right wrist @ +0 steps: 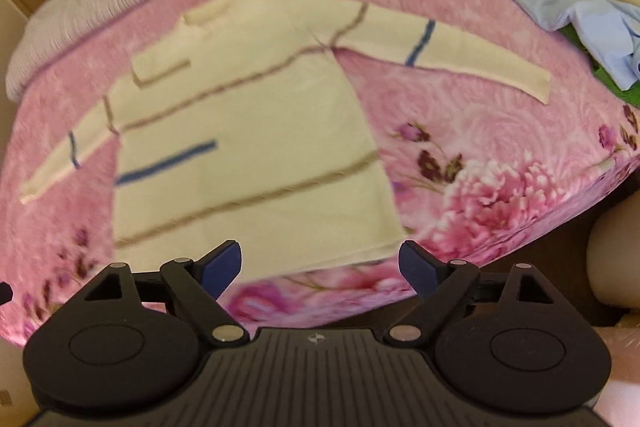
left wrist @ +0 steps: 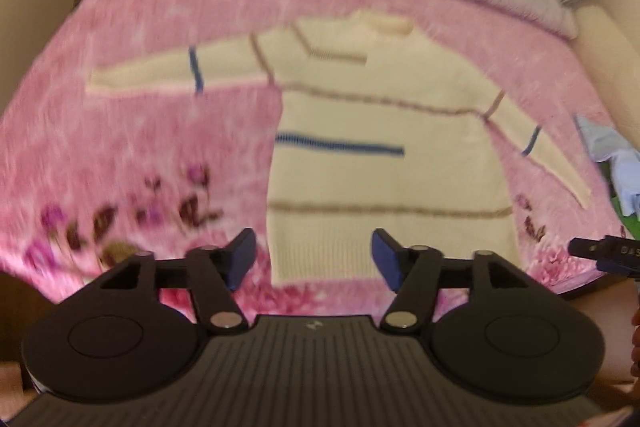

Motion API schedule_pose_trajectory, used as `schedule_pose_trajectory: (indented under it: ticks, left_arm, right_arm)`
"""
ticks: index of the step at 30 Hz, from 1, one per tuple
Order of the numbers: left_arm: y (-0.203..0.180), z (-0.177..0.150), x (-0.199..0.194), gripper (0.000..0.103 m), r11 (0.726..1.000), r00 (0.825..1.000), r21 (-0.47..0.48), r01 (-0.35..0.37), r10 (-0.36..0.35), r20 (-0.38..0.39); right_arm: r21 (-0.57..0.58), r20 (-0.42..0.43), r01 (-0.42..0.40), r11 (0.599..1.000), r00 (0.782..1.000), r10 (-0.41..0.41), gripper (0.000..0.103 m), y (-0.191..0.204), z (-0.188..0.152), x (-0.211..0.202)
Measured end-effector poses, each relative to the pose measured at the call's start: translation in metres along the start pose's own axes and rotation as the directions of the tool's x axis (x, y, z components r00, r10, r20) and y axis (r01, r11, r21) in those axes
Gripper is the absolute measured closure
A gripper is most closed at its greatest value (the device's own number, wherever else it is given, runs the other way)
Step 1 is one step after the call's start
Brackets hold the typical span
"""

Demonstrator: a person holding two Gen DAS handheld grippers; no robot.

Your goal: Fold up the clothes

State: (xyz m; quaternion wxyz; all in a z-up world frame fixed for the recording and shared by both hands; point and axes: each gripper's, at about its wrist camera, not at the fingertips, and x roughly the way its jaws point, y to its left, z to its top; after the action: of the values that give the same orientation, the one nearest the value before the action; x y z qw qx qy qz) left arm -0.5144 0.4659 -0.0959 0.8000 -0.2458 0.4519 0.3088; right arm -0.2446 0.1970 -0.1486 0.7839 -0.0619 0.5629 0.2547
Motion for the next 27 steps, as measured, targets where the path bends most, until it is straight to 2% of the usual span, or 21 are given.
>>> schedule_pose_trajectory:
  ticks: [5,8,12,18,27]
  left_arm:
    - [0.023,0.005,-0.023,0.038,0.999,0.999,0.039,-0.033,0.032,0.027]
    - [0.04,0.004,-0.034,0.032,0.997,0.998,0.058,-0.047,0.044,0.054]
    - [0.059,0.004,-0.044,0.03,0.995,0.995,0.078,-0.061,0.054,0.085]
    - [0.075,0.006,-0.052,0.028,0.993,0.993,0.112,-0.023,0.009,0.116]
    - [0.089,0.007,-0.056,0.024,0.993,0.993,0.116,0.015,-0.028,0.113]
  right_arm:
    - [0.039,0.029,0.002,0.999,1.0,-0.003,0.015,0.039,-0.022,-0.02]
    - [0.053,0.052,0.005,0.999,0.999,-0.008,0.015,0.059,-0.037,-0.027]
    - [0.056,0.07,0.016,0.998,0.997,-0.02,0.015,0.083,-0.055,-0.035]
    - [0.052,0.091,0.041,0.998,0.995,-0.046,0.015,0.106,-0.069,-0.047]
    - [0.017,0.106,0.092,0.996,0.99,-0.094,0.015,0.131,-0.078,-0.059]
